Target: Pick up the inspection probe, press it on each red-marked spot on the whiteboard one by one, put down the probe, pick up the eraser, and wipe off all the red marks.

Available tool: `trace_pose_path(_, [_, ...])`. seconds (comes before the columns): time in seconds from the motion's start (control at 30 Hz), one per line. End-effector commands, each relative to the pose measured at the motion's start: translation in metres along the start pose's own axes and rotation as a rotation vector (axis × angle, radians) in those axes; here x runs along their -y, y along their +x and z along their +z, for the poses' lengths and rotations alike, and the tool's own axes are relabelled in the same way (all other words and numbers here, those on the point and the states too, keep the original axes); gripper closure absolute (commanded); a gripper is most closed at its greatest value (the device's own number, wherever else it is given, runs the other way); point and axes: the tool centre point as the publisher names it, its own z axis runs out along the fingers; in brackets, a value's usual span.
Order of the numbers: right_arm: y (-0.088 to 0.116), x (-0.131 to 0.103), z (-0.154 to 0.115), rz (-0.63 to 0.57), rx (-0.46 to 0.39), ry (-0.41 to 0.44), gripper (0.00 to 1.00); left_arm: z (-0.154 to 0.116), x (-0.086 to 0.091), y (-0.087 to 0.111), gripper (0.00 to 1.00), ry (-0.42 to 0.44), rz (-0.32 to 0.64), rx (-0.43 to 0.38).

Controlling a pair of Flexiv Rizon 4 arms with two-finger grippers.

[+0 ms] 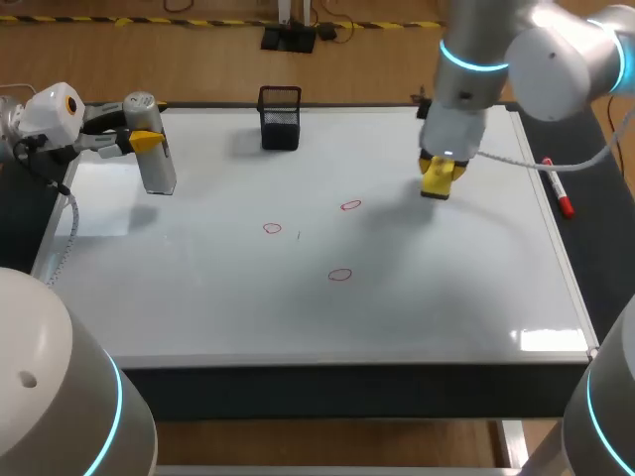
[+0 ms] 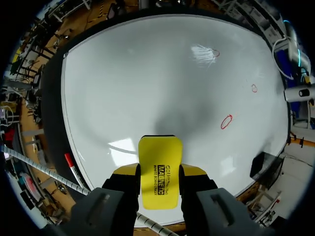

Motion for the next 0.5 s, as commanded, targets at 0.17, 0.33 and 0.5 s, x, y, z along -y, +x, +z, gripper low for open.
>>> trace_pose_path(0.17, [-0.053, -0.041, -0.001, -0.113, -0.003, 0.004, 1.00, 0.000, 0.001, 0.000, 1.00, 0.001, 0.001, -0.001])
trace_pose_path(0.33, [-0.088, -0.066, 0.000, -0.191, 0.019, -0.017, 1.00, 0.000, 0.001, 0.000, 1.00, 0.001, 0.001, -0.001])
trace_pose_path(0.5, [-0.124, -0.092, 0.003, -0.260, 0.049, -0.033, 1.00, 0.000, 0.001, 0.000, 1.00, 0.001, 0.001, -0.001])
